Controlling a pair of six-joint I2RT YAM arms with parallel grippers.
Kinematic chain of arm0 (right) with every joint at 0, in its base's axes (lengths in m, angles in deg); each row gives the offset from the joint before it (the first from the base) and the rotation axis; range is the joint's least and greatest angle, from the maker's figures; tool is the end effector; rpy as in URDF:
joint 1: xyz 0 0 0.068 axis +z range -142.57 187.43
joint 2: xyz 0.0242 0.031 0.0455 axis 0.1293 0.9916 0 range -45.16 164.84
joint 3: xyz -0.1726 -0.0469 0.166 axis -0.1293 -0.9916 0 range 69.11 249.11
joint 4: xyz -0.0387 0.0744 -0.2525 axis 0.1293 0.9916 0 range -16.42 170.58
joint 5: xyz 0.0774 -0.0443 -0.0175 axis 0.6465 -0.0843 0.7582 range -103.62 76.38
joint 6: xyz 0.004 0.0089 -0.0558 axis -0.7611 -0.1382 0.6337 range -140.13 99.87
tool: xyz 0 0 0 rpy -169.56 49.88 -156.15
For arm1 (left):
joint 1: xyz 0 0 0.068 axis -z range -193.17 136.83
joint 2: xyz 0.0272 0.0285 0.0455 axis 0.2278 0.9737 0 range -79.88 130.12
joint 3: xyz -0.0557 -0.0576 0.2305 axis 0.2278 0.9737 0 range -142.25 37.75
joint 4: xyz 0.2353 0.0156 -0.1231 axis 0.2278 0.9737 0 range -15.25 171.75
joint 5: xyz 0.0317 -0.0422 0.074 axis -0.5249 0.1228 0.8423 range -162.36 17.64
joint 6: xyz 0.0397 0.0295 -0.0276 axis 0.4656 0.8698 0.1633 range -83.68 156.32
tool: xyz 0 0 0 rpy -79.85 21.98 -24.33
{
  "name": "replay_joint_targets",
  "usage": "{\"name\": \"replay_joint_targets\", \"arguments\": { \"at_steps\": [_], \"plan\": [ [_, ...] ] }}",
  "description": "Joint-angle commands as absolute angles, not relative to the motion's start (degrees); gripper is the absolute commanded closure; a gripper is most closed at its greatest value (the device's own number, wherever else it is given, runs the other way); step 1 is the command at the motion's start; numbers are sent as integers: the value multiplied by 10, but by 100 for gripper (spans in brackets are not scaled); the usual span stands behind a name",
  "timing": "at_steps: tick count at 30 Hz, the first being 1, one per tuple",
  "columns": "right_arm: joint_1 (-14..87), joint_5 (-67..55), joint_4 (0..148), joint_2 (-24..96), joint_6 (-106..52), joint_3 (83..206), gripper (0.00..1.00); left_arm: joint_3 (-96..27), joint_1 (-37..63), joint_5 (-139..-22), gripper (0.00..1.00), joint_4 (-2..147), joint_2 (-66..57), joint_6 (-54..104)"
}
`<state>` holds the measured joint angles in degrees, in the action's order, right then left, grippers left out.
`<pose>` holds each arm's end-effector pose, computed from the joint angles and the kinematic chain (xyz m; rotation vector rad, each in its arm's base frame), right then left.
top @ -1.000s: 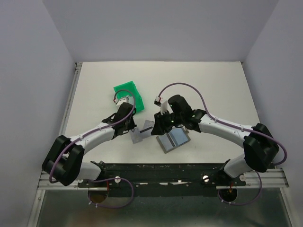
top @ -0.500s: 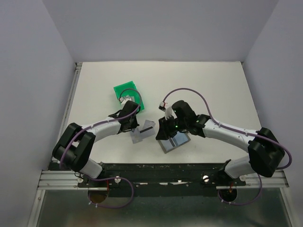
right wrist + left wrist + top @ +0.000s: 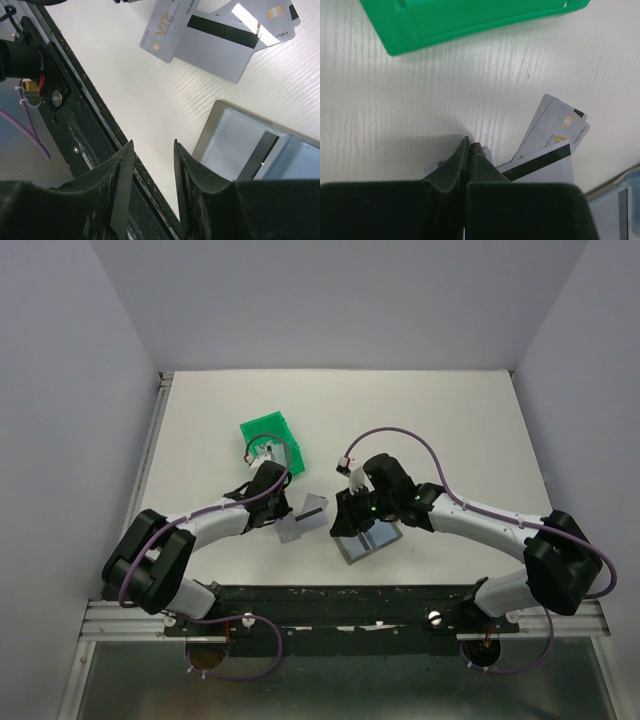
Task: Put the credit cards into the card holder
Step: Pick up the credit card from the center of the board.
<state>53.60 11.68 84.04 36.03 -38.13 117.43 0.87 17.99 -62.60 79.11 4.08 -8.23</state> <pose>0.2001 0.2328 0.1843 -0.8356 2.3442 1.0387 0.2431 -0.1390 0.1159 -0.3636 2.4597 -0.3661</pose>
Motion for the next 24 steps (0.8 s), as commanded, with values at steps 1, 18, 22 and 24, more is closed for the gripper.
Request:
{"name": "replay_joint_targets", "arguments": {
  "at_steps": [1, 18, 22, 24],
  "plan": [
    [537, 106, 834, 351, -384, 1167, 54, 73, 194, -651, 100, 857, 5, -128],
    [537, 121, 803, 363, -399, 1145, 54, 125, 258, -673, 100, 972, -124, -202],
    [537, 127, 796, 363, -402, 1138, 54, 134, 264, -688, 100, 975, -140, -207],
    [537, 127, 796, 361, -403, 1138, 54, 135, 270, -691, 100, 977, -144, -209]
  ]
}}
